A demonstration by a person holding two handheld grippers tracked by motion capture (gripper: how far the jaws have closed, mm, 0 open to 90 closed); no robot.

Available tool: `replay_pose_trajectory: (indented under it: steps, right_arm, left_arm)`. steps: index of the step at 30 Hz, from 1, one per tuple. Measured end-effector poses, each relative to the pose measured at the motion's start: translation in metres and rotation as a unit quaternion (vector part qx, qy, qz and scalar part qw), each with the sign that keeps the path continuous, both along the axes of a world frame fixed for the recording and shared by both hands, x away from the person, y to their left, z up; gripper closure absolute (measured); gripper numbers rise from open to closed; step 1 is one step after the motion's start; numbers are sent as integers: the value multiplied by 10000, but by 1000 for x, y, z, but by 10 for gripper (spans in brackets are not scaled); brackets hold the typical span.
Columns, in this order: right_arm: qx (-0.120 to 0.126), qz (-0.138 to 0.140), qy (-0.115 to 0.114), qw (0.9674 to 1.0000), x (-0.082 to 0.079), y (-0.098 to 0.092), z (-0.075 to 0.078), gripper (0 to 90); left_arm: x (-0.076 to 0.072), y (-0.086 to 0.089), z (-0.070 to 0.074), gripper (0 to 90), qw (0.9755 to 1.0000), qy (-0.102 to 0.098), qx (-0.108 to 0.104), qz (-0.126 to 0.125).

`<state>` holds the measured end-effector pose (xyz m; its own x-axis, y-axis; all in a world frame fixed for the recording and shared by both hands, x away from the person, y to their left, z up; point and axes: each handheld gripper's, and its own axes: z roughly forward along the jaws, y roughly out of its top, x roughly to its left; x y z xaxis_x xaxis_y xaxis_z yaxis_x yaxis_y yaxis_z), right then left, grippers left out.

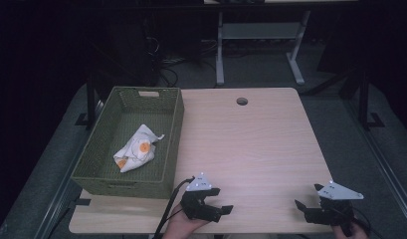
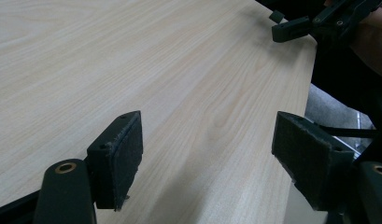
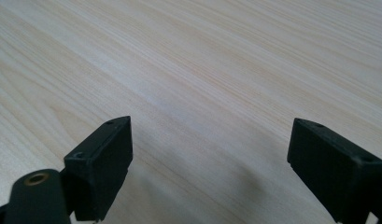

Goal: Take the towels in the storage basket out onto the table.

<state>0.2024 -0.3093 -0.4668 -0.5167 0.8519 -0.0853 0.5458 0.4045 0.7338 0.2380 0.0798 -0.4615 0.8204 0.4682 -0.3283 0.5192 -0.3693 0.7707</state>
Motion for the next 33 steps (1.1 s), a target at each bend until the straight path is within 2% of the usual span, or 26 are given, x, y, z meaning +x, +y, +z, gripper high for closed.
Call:
replay_pose_trajectory:
  steps: [8,12,15,19,25,33]
  right_arm:
    - [58,-64,-15,10000,0,-1,0,139]
    - [64,-71,-51,9999,-1,-2,1,139]
    - [74,-69,-45,9999,-2,-2,0,139]
    - [98,-71,-39,9999,-1,-3,1,139]
    - [102,-11,-54,9999,-2,0,2,139]
    - [116,-14,-60,9999,-2,0,2,139]
  left_arm:
    - [5,-5,1,249,10000,30,-14,-60]
    - [9,-5,9,249,9999,-47,-23,-90]
    - [13,-7,16,249,9999,-27,-139,-77]
    - [17,-10,23,248,9997,-112,-195,-95]
    - [30,-15,31,241,9992,97,-326,-232]
    - [43,-16,43,232,9983,208,-446,-301]
